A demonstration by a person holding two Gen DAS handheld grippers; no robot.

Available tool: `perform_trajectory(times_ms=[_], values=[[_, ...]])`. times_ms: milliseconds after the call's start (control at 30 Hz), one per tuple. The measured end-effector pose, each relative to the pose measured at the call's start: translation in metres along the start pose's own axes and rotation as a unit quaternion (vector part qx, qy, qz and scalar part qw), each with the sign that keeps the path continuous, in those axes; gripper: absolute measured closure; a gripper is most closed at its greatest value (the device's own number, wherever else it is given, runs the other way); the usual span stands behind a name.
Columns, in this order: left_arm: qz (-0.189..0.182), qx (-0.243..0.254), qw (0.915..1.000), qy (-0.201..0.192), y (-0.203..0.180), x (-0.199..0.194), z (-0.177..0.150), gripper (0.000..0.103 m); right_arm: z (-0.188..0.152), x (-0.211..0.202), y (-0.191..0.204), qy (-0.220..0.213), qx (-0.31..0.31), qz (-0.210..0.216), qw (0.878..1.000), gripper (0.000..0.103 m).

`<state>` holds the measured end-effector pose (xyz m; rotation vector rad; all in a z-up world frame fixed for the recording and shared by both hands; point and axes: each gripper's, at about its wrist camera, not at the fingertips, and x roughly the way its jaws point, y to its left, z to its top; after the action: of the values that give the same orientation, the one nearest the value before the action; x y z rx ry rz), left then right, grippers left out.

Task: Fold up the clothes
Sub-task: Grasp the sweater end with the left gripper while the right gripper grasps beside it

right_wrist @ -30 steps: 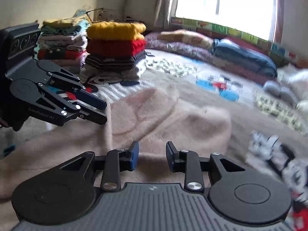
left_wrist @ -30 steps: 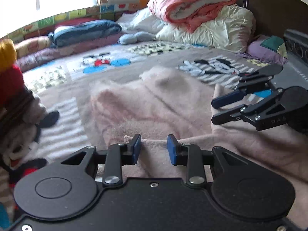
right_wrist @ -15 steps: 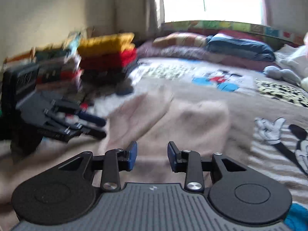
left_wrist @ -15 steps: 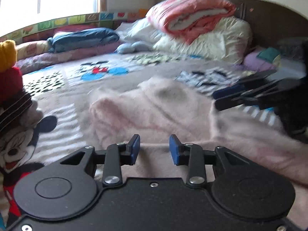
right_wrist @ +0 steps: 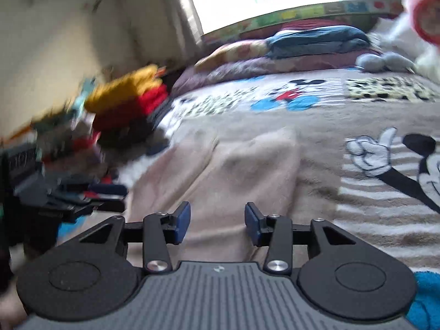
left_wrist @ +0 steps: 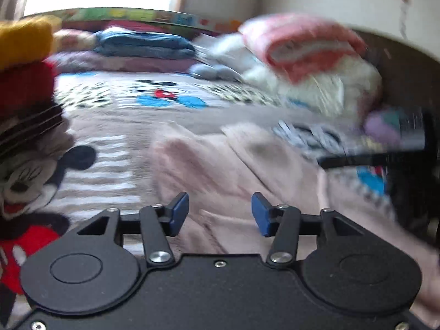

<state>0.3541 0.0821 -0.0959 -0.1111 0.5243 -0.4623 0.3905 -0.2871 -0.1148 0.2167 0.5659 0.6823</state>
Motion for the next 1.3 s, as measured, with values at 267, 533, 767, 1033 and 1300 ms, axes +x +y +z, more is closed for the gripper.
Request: perform_trajectory(times_ms=[267,533,767,1033,1300], values=[[-0.024,-0.189,0.9806,0.045,0.063,0.025,0.002,0.039,-0.005,0.009,-0.061,0.010,0.173,0.007,0.985,0.048],[-0.077,-0.300,0.9487,0.062,0.108,0.082,0.037,0.045,0.015,0.052,-0.100,0.046,0.264,0.060,0.961,0.045],[-0.094,-0.309,0.9408,0.103,0.126,0.136,0.048,0.084,0.045,0.101,-0.120,0.060,0.283,0.077,0.954,0.049],[-0.106,-0.303,0.9427,0.089,0.130,0.139,0.041,0.085,0.039,0.123,-0.120,0.037,0.237,0.057,0.969,0.088],[-0.055,-0.274,0.9560,0.090,0.109,0.131,0.051,0.084,0.046,0.123,-0.111,0.042,0.209,0.030,0.977,0.088]])
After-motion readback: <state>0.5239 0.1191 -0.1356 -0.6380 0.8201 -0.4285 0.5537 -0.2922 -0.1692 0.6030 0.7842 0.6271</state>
